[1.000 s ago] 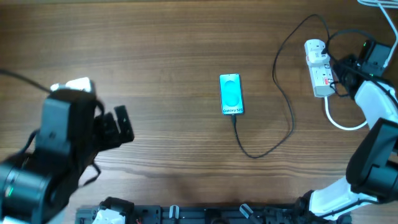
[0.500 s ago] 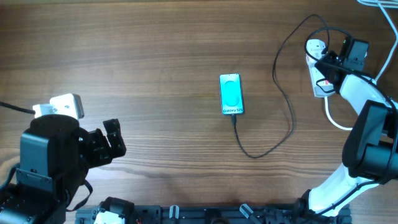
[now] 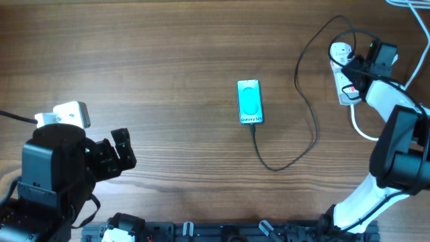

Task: Plug charger to phone and switch on socket

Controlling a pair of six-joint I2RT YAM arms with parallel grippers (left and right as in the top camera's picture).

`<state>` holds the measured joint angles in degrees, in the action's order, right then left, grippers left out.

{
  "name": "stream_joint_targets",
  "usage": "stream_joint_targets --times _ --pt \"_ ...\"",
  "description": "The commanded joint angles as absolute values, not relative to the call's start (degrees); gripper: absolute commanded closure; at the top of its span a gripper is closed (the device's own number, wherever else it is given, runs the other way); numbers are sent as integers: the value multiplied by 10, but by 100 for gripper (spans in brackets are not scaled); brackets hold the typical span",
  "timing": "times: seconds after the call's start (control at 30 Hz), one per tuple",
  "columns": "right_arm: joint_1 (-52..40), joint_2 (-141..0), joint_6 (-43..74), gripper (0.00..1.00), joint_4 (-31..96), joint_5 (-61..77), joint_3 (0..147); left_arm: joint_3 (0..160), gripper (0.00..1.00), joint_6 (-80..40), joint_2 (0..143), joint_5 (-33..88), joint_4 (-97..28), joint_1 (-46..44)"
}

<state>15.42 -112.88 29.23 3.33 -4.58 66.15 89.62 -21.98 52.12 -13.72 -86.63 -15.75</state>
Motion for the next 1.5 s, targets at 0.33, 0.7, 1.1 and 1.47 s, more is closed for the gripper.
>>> stream_joint_targets --times 0.33,0.7,1.1,1.47 --pt "154 -1157 282 95 22 -52 688 898 0 -230 521 -144 -867 -159" --pt "144 -1169 271 95 61 -51 700 898 0 -230 521 -144 -867 -159" --pt "103 -1188 269 96 121 13 700 898 0 -230 521 -144 -899 -159" --pt "83 -1068 270 95 244 -129 701 898 0 -229 521 -151 -912 -159"
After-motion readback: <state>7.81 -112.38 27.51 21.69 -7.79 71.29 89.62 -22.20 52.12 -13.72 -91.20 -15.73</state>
